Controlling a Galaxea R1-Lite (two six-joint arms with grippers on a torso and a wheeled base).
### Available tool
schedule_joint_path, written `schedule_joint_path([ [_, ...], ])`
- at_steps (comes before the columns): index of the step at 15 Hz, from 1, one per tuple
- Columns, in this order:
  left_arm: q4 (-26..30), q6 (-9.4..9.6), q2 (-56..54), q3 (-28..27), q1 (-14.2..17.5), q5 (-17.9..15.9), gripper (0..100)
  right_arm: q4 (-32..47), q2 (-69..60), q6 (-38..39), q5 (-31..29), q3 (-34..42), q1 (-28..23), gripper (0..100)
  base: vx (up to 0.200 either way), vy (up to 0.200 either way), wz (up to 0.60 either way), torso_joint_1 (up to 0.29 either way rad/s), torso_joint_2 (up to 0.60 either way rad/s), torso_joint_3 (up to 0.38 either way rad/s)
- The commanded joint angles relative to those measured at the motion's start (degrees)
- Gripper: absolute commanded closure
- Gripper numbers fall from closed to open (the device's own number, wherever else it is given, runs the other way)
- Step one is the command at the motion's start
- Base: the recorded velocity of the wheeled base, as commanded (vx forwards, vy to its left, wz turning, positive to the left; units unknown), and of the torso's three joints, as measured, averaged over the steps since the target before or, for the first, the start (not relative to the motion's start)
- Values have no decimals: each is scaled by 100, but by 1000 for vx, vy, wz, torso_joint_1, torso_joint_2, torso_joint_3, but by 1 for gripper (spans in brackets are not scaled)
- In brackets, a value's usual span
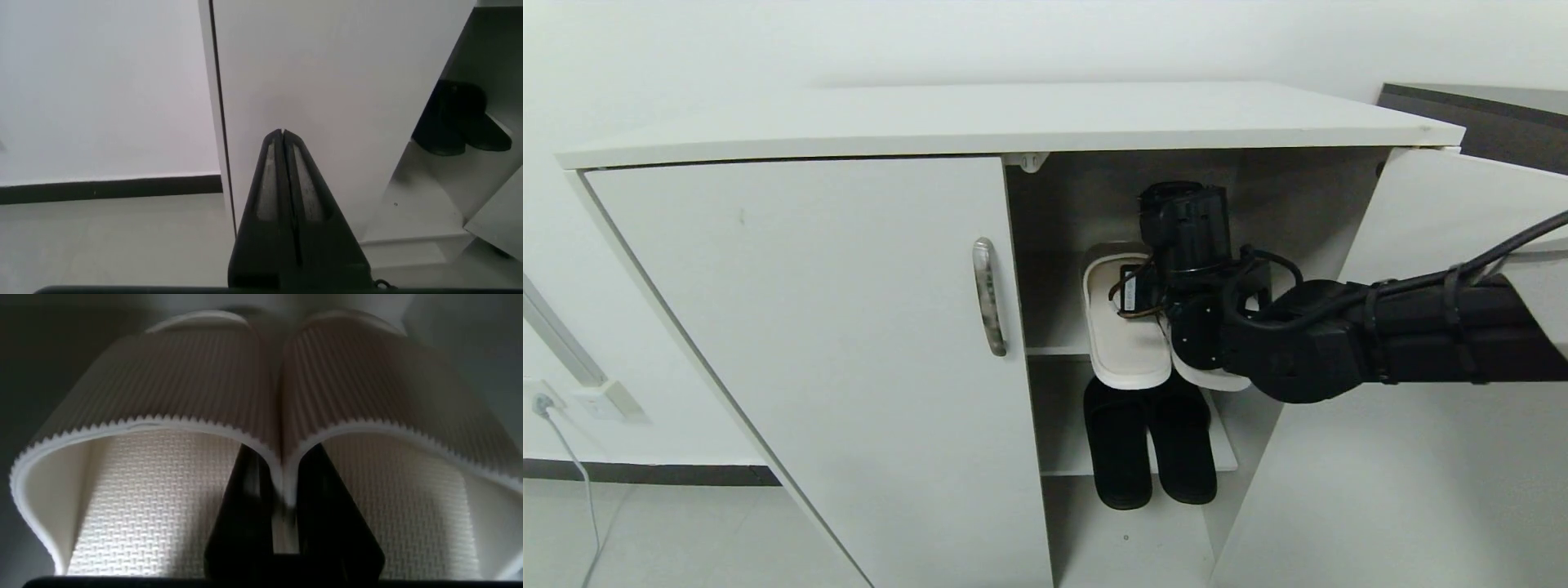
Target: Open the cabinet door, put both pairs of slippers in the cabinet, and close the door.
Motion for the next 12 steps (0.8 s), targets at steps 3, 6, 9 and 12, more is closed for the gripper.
schedule_joint_path([
  [3,-1,-2,4,0,0,0,100,296,381,-19,19,-649,-143,100,0,0,0,0,0,0],
  [6,-1,-2,4,0,0,0,100,393,416,-19,28,-772,-152,100,0,0,0,0,0,0],
  [9,-1,-2,4,0,0,0,100,393,460,-1,54,-772,-160,100,0,0,0,0,0,0],
  [12,-1,-2,4,0,0,0,100,393,469,8,54,-772,-160,0,0,0,0,0,0,0],
])
